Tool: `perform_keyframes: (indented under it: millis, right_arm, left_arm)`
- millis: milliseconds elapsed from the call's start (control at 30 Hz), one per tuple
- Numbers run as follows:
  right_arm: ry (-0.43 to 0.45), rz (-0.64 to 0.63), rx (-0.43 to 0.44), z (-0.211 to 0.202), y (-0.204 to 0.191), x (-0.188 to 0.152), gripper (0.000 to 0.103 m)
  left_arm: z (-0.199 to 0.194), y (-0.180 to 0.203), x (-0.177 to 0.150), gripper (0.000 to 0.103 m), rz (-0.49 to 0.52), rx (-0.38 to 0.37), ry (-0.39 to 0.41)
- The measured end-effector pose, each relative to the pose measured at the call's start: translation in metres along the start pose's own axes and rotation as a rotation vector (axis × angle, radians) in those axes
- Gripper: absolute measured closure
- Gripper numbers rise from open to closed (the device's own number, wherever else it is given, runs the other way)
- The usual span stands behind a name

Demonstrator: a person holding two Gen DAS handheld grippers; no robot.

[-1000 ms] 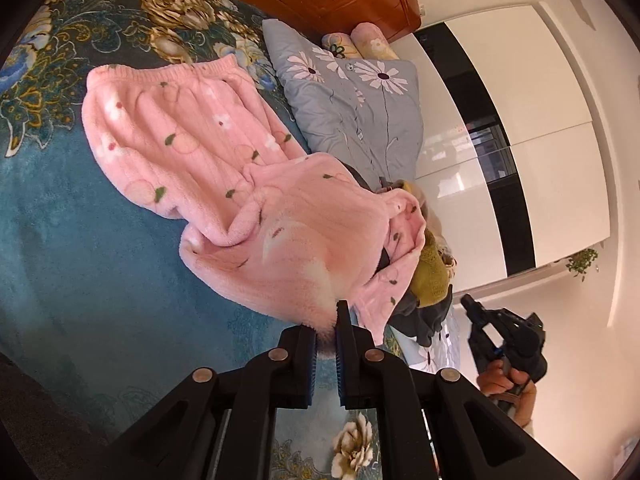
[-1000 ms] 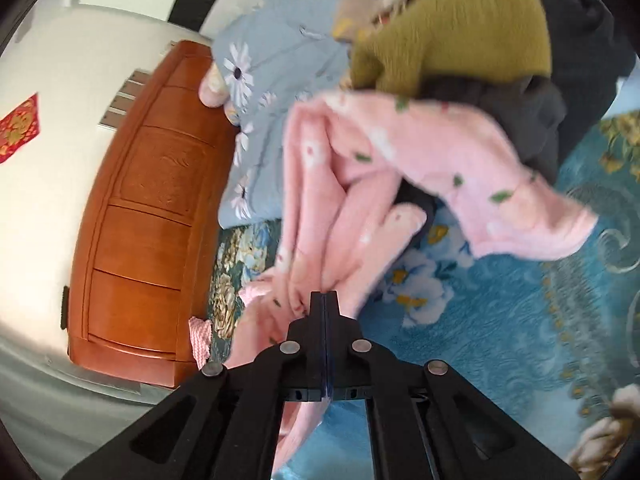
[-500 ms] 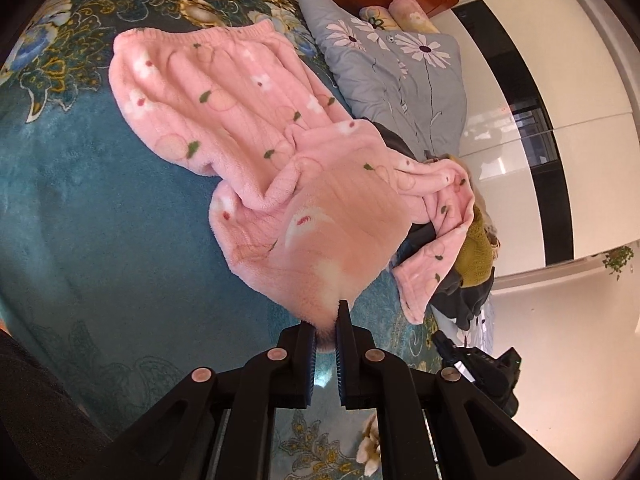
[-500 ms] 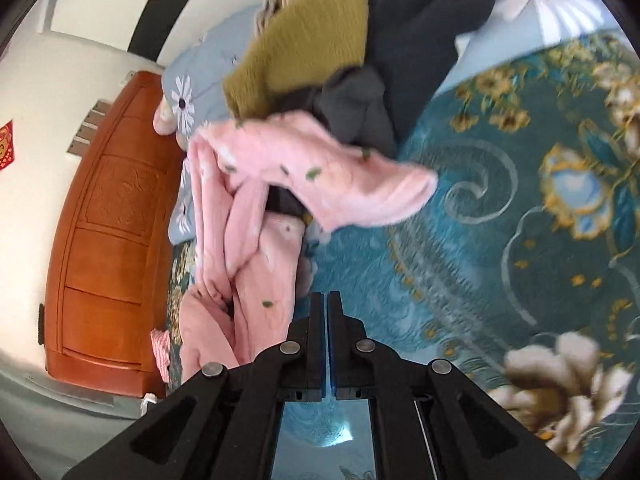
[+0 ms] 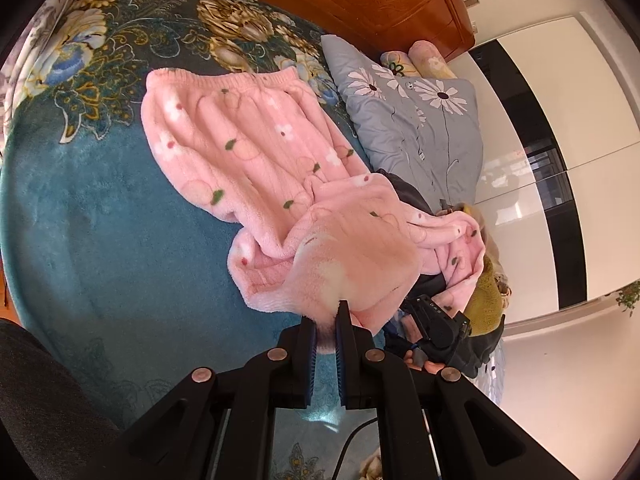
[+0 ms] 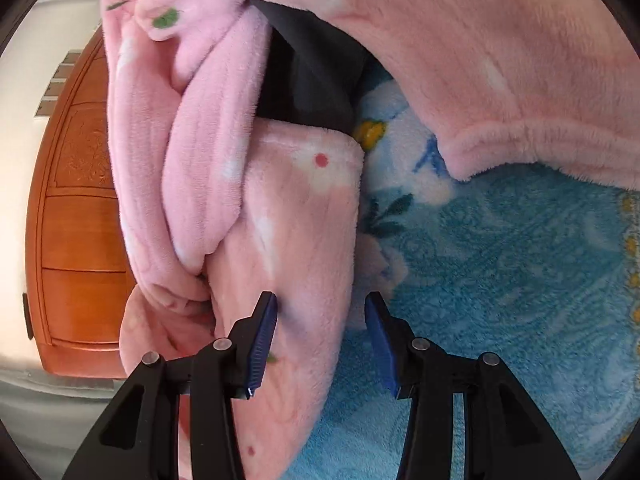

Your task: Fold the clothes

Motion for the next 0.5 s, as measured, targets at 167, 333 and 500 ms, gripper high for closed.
perform_keyframes:
  millis: [167, 333, 500]
  right_arm:
    - [0.012, 0.067, 0.079, 0.004, -0.006, 0.005, 0.074]
    - [0.019, -0.033, 0.123, -0.015, -0.042, 0.005, 0.097]
    - [0.098, -0.131, 0.223, -0.070, -0.083, 0.003, 0.098]
  left_arm:
    - [0.006, -0.007, -0.001, 0.094, -0.004, 0.015, -0.017]
    - [0.012, -0.011, -0.006, 0.091, -0.007, 0.018, -0.066]
    - [0.003, -0.024, 0.000, 0.053, -0.045, -0.015, -0.116]
Point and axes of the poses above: each gripper's, at about its wrist camera, not at the fingertips, and z roughly the way its jaws point, y to its right, x to its top, the point moved 8 cm from there along z, roughly the way its jaws point, and after that the axes turned 15 degrees about -z, right-handed, at the moved point
